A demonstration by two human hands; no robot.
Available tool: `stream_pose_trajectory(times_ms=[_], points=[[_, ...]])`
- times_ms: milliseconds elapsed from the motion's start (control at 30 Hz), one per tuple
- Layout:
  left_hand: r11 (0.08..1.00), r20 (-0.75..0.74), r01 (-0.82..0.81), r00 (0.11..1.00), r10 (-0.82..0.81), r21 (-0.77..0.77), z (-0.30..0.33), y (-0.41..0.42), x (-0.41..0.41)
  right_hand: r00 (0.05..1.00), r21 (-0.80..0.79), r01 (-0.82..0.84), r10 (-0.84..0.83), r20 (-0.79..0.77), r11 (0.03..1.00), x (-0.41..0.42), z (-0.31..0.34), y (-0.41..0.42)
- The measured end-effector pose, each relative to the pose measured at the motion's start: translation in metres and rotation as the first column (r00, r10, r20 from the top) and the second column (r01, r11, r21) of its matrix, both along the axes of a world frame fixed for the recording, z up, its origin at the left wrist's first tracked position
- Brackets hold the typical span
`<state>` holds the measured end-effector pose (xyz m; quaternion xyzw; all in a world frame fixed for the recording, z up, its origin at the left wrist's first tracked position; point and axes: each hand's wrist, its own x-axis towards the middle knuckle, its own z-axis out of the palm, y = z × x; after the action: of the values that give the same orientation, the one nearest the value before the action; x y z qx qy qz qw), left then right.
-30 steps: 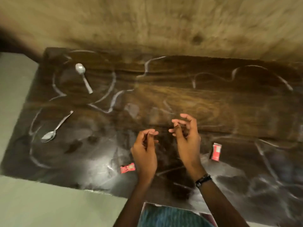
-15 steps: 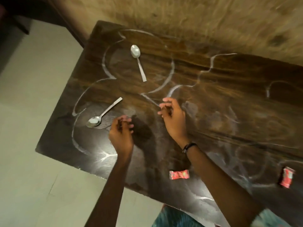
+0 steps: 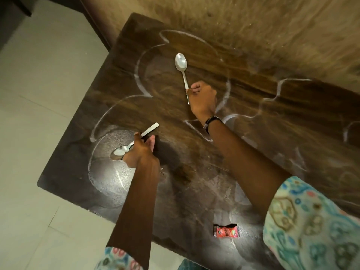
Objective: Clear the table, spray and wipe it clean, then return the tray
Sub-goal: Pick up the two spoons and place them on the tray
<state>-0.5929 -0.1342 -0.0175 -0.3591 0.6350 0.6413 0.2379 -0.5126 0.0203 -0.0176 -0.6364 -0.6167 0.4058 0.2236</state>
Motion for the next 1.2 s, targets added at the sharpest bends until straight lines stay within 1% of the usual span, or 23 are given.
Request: stream_pose_trajectory(times_ms=[100, 267, 367, 567, 667, 733, 833, 933, 1033, 1100, 1200], points=[[1.000, 0.007, -0.007, 1.000, 0.007, -0.003, 0.002, 0.000, 0.000, 1.000, -0.015, 0.016, -0.016, 0.000, 1.000, -0.009, -0.005, 0.006], [1.000, 0.020, -0.010, 1.000, 0.010, -0.011, 0.004, 0.000, 0.001, 0.998, -0.021, 0.044, -0.043, 0.049, 0.999, -0.015, -0.005, 0.012], [1.000, 0.027, -0.006, 1.000, 0.007, -0.018, 0.006, 0.001, 0.002, 0.998, -0.059, 0.025, -0.022, 0.051, 0.998, -0.013, -0.004, 0.014], [0.998, -0.021, -0.024, 1.000, 0.022, -0.064, 0.007, 0.005, 0.006, 0.983, -0.113, -0.026, 0.005, -0.186, 0.993, 0.009, -0.006, -0.009], [0.994, -0.047, 0.023, 0.998, -0.028, -0.111, 0.007, 0.009, 0.008, 0.953, -0.132, -0.075, 0.033, -0.301, 0.988, 0.019, -0.007, -0.024], [0.986, -0.075, 0.078, 0.993, -0.090, -0.150, 0.008, 0.009, 0.012, 0.944, -0.159, -0.099, 0.042, -0.327, 0.982, 0.026, -0.004, -0.031], [0.948, -0.166, 0.244, 0.946, -0.279, -0.203, 0.005, 0.006, 0.023, 0.922, -0.189, -0.144, 0.063, -0.381, 0.971, 0.037, 0.005, -0.039], [0.892, -0.288, 0.446, 0.846, -0.449, -0.080, 0.013, 0.006, 0.038, 0.879, -0.218, -0.142, 0.022, -0.477, 0.966, 0.051, 0.022, -0.052], [0.782, -0.337, 0.623, 0.731, -0.593, -0.024, 0.025, 0.012, 0.056, 0.827, -0.268, -0.065, -0.098, -0.554, 0.961, 0.069, 0.041, -0.070], [0.727, -0.340, 0.686, 0.691, -0.637, 0.032, 0.035, 0.016, 0.070, 0.810, -0.304, -0.021, -0.162, -0.564, 0.952, 0.083, 0.048, -0.083], [0.666, -0.323, 0.739, 0.658, -0.680, 0.102, 0.046, 0.022, 0.092, 0.803, -0.350, 0.007, -0.214, -0.556, 0.937, 0.098, 0.053, -0.100]])
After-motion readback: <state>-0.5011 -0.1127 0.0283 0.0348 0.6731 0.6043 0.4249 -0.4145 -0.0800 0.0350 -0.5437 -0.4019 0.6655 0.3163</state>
